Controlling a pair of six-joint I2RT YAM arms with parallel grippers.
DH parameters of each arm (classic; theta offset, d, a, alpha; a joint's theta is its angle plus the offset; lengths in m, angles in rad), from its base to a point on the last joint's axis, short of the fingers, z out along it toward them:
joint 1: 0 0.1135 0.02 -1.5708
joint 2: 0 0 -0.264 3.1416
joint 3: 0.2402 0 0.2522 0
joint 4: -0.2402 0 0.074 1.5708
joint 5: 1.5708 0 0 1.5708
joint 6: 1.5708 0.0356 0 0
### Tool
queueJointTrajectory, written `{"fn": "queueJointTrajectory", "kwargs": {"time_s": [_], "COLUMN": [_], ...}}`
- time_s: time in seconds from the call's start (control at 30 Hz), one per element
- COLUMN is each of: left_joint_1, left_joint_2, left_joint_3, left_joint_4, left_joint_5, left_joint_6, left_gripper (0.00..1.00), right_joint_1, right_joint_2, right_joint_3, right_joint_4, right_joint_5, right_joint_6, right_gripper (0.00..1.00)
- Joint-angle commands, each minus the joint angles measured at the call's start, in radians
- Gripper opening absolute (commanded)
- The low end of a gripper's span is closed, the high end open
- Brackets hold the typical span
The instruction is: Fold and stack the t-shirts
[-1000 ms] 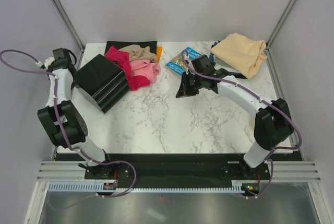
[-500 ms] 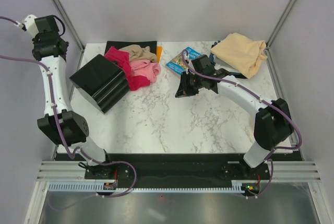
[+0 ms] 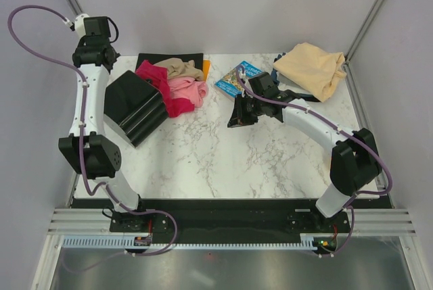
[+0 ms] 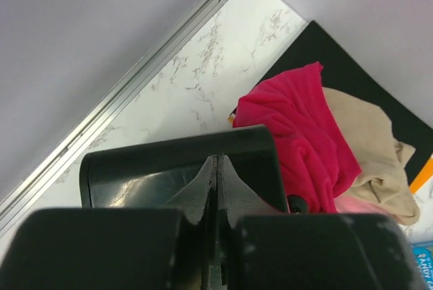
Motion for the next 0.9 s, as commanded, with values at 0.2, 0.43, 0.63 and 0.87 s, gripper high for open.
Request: {"fn": "queueJointTrajectory", "kwargs": {"time_s": [0.2, 0.43, 0.63, 0.87], "left_joint_1": [0.003, 0.008, 0.034, 0.061], "left_joint_2": [0.086, 0.235, 0.310, 0.341], "left_joint_3": [-0.095, 0.037, 0.098, 0.058], "left_joint_4": [0.097, 0.108, 0.108, 0.097], "left_joint_5": [-0.047, -0.130, -0.132, -0.015], "left_joint_6": [-0.077, -0.083, -0.069, -0.048], "left_gripper": [0.02, 0.02, 0.02, 0.02], "right_joint_1": [0.006, 0.012, 0.012, 0.011], "right_joint_2": [-0.018, -0.020, -0.018, 0.011], "right_joint_3": [0.005, 0.007, 0.008, 0.028], "right_joint_4": [0.027, 0.008, -0.008, -0.019], "right_joint_5": [-0.021, -0.022, -0.015, -0.015], "right_joint_6": [0.011, 0.012, 0.011, 0.011], "right_gripper": [0.13, 0.09, 0.11, 0.12]}}
